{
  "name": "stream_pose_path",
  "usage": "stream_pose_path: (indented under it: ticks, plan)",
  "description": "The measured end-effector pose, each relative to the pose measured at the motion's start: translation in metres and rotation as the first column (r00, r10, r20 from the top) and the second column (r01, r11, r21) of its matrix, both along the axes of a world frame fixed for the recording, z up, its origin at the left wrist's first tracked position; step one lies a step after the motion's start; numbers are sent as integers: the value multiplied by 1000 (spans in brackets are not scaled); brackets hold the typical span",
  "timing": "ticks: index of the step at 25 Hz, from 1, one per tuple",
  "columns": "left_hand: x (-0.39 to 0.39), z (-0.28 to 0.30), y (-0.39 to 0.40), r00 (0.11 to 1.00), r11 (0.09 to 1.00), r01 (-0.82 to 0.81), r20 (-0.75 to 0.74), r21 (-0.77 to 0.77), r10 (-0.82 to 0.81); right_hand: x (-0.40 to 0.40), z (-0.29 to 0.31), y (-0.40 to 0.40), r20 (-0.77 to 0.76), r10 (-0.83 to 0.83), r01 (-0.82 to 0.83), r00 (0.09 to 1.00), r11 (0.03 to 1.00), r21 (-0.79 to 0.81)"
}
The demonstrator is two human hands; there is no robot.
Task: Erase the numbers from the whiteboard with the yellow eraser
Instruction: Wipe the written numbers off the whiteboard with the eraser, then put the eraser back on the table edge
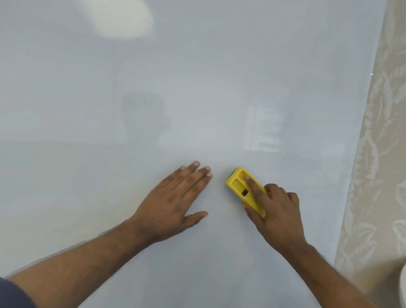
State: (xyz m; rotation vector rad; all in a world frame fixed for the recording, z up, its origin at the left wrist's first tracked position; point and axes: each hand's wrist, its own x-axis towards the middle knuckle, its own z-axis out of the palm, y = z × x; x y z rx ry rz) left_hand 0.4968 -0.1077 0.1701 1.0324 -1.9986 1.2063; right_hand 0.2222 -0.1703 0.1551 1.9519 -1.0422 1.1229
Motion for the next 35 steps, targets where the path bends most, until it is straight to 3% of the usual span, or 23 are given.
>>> stream_pose_path:
  ticks: [4, 7, 16, 21, 28, 35]
  plan:
    - [-59, 9, -13, 997, 984, 18, 76, 179, -32, -4, -4, 13, -59, 37, -35, 998, 999, 22]
    - [-92, 16, -23, 996, 979, 49, 63, 198, -62, -25, -4, 22, -64, 43, -40, 997, 998, 44]
    - [-181, -3, -56, 954, 870, 298, -103, 391, -281, -116, -14, 48, -54, -176, 183, 983, 968, 172]
    - [-244, -20, -67, 915, 807, 391, -97, 442, -391, -173, -28, 75, -70, -315, 322, 947, 916, 238]
    - [-344, -56, -61, 827, 643, 509, -117, 571, -550, -248, -59, 128, -71, -489, 483, 870, 811, 331]
    - [-433, -99, -33, 742, 457, 536, -138, 710, -656, -306, -100, 189, -82, -657, 616, 749, 647, 449]
